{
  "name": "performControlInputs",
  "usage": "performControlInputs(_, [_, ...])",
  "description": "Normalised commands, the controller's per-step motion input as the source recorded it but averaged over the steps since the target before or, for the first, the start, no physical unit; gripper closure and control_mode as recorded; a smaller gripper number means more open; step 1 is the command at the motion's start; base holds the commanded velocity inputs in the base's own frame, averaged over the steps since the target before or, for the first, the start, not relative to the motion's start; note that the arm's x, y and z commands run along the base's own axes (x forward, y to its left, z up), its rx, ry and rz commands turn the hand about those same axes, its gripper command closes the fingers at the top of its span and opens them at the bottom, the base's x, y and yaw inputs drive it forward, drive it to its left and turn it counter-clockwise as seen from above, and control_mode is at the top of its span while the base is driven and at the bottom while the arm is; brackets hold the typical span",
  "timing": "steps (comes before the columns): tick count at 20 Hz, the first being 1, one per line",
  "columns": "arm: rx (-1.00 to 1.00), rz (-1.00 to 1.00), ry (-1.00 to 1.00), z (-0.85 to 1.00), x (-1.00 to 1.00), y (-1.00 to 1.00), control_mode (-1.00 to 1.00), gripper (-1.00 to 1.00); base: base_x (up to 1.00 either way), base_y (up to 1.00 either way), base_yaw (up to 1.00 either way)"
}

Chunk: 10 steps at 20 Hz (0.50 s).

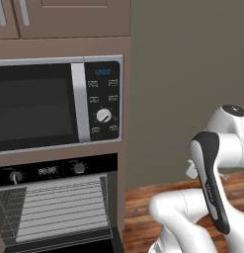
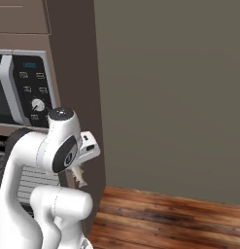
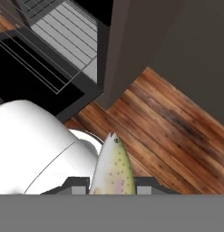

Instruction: Take the fish from the oven and place it on the plate on the counter.

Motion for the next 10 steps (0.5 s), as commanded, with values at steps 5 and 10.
performControlInputs(5, [0.00, 0.00, 0.00, 0.04, 0.00, 0.07, -1.00, 1.00, 0.00, 0.00, 0.00])
performControlInputs(10, [0.00, 0.02, -0.02, 0.00, -0.05, 0.00, -1.00, 1.00, 0.00, 0.00, 0.00])
